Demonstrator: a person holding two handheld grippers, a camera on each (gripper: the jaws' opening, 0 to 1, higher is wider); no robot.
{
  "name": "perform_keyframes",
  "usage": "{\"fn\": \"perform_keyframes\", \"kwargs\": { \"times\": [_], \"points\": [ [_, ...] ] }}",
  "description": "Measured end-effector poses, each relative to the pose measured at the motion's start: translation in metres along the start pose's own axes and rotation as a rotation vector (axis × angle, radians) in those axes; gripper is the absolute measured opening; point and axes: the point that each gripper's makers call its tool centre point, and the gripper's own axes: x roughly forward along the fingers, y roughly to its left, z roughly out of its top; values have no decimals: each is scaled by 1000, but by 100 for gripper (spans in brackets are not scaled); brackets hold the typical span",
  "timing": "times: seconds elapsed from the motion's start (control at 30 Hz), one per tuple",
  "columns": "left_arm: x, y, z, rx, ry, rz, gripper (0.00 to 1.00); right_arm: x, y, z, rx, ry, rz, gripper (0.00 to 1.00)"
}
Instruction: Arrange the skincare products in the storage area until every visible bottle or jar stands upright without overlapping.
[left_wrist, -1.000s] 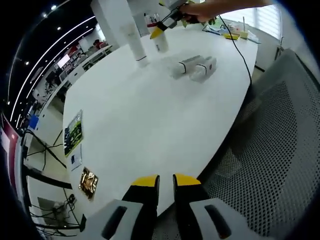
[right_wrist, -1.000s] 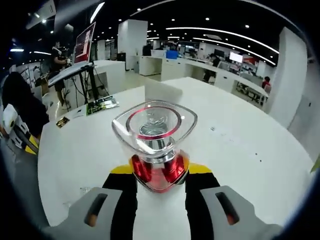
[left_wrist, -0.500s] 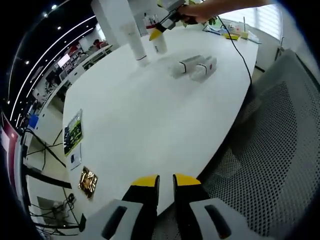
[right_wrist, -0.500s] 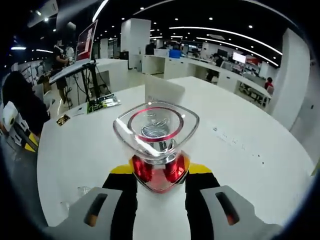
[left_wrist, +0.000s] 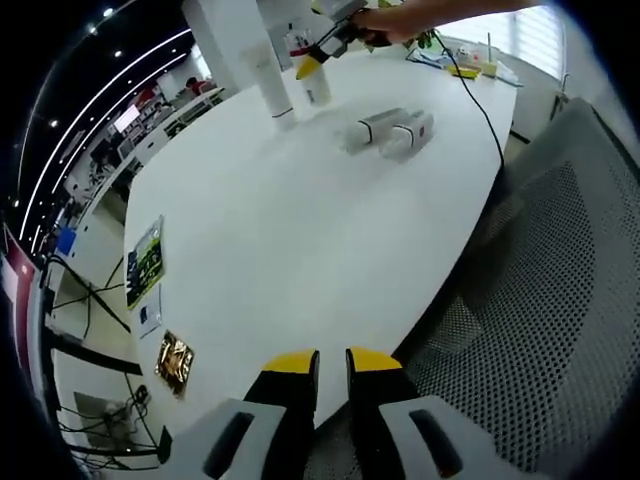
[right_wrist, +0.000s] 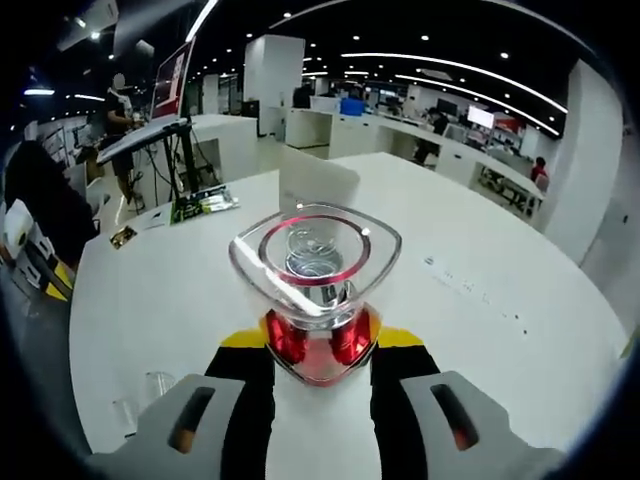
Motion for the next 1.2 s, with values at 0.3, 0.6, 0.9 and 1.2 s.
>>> {"fn": "perform_keyframes", "kwargs": {
  "times": [0.3,0.6,0.9,1.2],
  "points": [
    [0,0,0,-2,2,-1,12,4,-4,-3,-1,5,1,33],
    [0,0,-2,-3,9,-1,12,7,-8,-4,15,0,1,33],
    [1,0,-2,-3,8,-1,12,7,-14,-6,24,3,-5,33],
    [0,1,-2,-8,10,3,12,9,-14,-9,7,7,2,33]
  ]
}}
